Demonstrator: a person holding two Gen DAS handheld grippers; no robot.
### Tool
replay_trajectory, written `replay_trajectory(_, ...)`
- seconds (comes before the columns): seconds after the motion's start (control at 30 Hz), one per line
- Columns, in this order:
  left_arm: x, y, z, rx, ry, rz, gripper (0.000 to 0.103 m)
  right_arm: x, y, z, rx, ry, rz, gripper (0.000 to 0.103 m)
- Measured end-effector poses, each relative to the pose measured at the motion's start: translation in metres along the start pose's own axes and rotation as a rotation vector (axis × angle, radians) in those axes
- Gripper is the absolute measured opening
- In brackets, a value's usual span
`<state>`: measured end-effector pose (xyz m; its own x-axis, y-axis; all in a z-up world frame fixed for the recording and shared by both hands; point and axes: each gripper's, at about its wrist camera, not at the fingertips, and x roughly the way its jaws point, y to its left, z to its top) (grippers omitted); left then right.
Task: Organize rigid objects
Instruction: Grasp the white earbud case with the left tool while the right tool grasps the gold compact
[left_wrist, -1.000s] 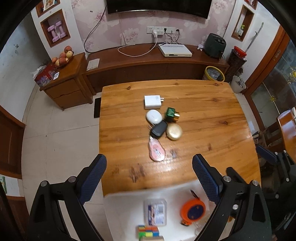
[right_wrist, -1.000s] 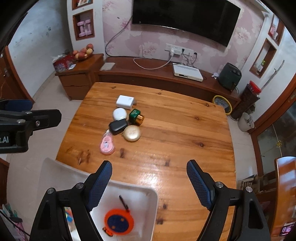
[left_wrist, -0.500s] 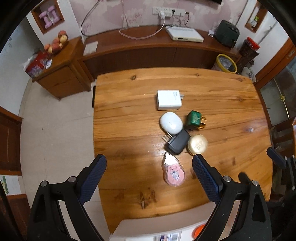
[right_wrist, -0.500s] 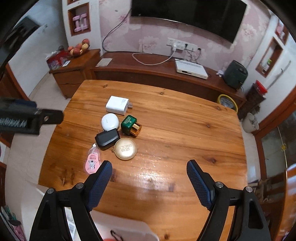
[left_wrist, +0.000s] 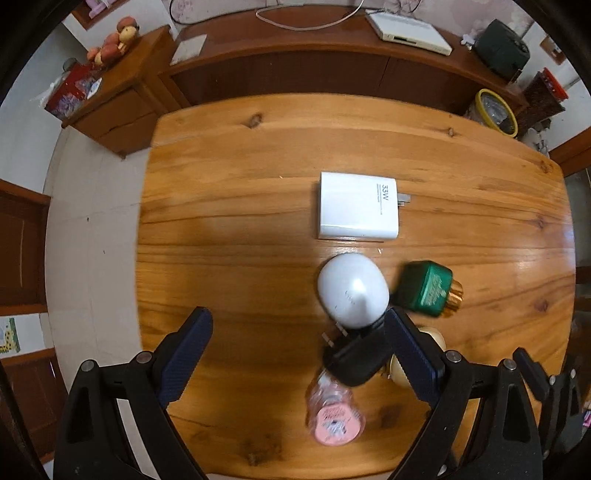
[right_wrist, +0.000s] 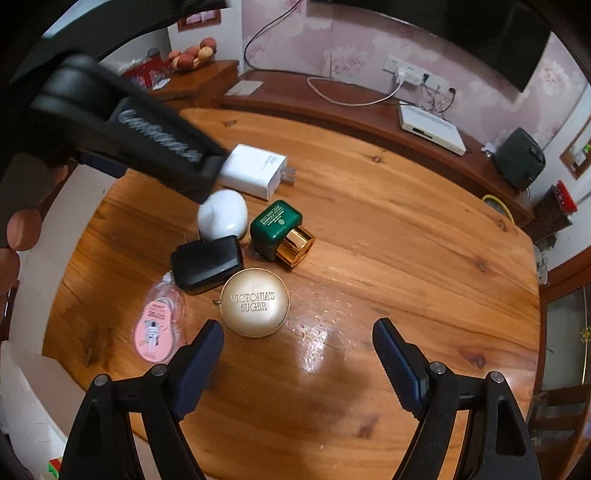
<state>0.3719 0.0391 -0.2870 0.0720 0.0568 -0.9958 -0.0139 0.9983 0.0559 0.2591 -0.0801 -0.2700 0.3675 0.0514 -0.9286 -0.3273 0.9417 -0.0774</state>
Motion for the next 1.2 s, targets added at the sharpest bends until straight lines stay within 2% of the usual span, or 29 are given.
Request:
replay_trajectory(0.17, 0.020, -0.005, 0.003, -0.031, 0.033, 0.013, 0.095, 0.014, 0.007, 0.002, -0.038, 0.028, 0.034, 0.083)
replay_trajectory(0.37, 0.028, -0.009, 0.005, -0.082, 0.053, -0.043, 0.094, 0.018, 0.011, 0.006, -0.091, 0.018, 0.022, 0.083)
replay_trajectory(0.53, 0.030, -0.006, 0.004, -0.115, 0.048, -0.080, 0.094, 0.023, 0.010, 0.009, -0.100, 0.025, 0.049, 0.083)
replay_trajectory(0.6, 0.033, -0.005, 0.004, -0.134, 0.057, -0.084, 0.088, 0.026, 0.012, 0.009, -0.113, 0.035, 0.066, 0.083)
replay_trajectory(0.63, 0.036, -0.003, 0.003, -0.142, 0.069, -0.092, 0.082, 0.026, 0.014, 0.009, -0.121, 0.039, 0.072, 0.083)
replay_trajectory(0.87, 0.032, 0.004, -0.003, -0.143, 0.037, -0.077, 0.069, 0.029, 0.026, 0.008, -0.202, 0.046, 0.065, 0.083)
replay_trajectory(0.9, 0.032, 0.005, -0.004, -0.144, 0.033, -0.074, 0.068, 0.030, 0.027, 0.008, -0.206, 0.049, 0.061, 0.082)
replay_trajectory(1.0, 0.029, 0.010, -0.006, -0.134, 0.023, -0.065, 0.053, 0.034, 0.028, 0.010, -0.212, 0.069, 0.053, 0.072)
replay_trajectory(1.07, 0.031, 0.014, -0.006, -0.129, 0.023, -0.076, 0.052, 0.038, 0.028, 0.012, -0.213, 0.086, 0.057, 0.070)
replay_trajectory(1.1, 0.031, 0.017, -0.006, -0.129, 0.025, -0.087, 0.052, 0.038, 0.029, 0.012, -0.215, 0.091, 0.062, 0.059)
replay_trajectory(1.13, 0.030, 0.018, -0.006, -0.130, 0.024, -0.095, 0.052, 0.039, 0.031, 0.012, -0.216, 0.104, 0.074, 0.055)
replay_trajectory(1.2, 0.030, 0.022, -0.005, -0.132, 0.026, -0.100, 0.052, 0.039, 0.031, 0.012, -0.204, 0.111, 0.074, 0.055)
